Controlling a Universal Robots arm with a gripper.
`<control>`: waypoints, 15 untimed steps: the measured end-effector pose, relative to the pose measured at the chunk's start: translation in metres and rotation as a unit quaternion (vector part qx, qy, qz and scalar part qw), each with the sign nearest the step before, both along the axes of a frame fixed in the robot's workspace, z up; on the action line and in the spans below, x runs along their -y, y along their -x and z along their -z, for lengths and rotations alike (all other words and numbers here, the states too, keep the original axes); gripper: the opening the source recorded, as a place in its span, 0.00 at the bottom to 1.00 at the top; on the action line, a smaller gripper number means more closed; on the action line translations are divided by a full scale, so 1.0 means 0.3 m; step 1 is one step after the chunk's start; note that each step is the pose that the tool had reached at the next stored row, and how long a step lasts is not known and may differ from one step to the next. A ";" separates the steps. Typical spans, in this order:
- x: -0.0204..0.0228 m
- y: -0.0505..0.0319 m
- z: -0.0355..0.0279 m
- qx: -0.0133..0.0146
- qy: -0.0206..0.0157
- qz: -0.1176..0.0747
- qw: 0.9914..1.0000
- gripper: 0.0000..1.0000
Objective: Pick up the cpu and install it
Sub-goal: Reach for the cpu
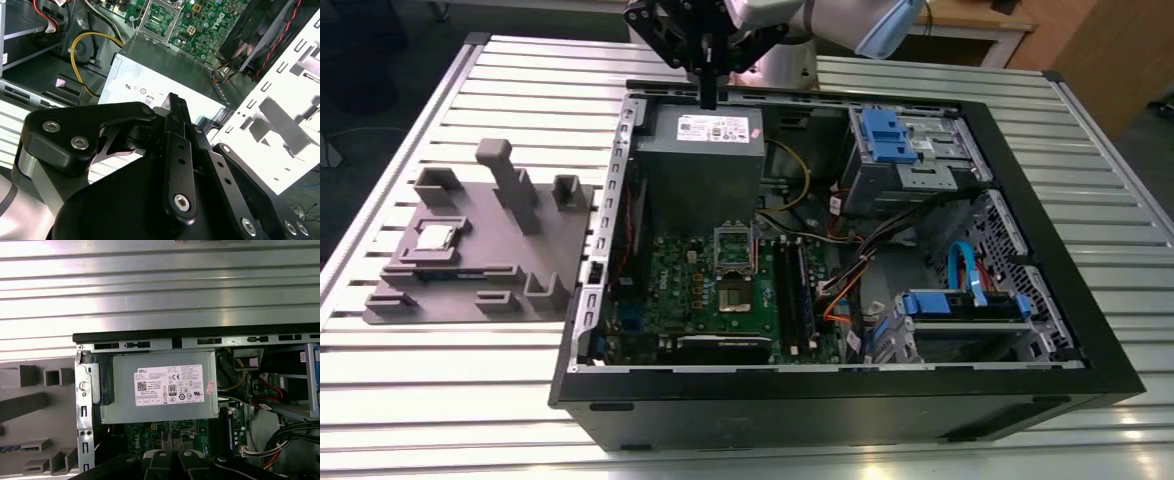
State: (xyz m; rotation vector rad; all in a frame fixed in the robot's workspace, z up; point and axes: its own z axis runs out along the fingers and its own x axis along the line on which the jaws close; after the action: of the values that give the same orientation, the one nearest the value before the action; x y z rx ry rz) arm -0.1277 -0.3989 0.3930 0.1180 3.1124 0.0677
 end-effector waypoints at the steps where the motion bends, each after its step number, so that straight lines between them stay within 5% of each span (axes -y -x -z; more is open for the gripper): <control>1: 0.000 0.001 0.000 0.000 0.000 0.000 1.000 0.10; 15: 0.000 0.007 0.000 0.000 0.000 0.000 1.000 0.10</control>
State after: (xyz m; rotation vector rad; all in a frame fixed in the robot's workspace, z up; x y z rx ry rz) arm -0.1299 -0.3989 0.3930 0.1179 3.1125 0.0676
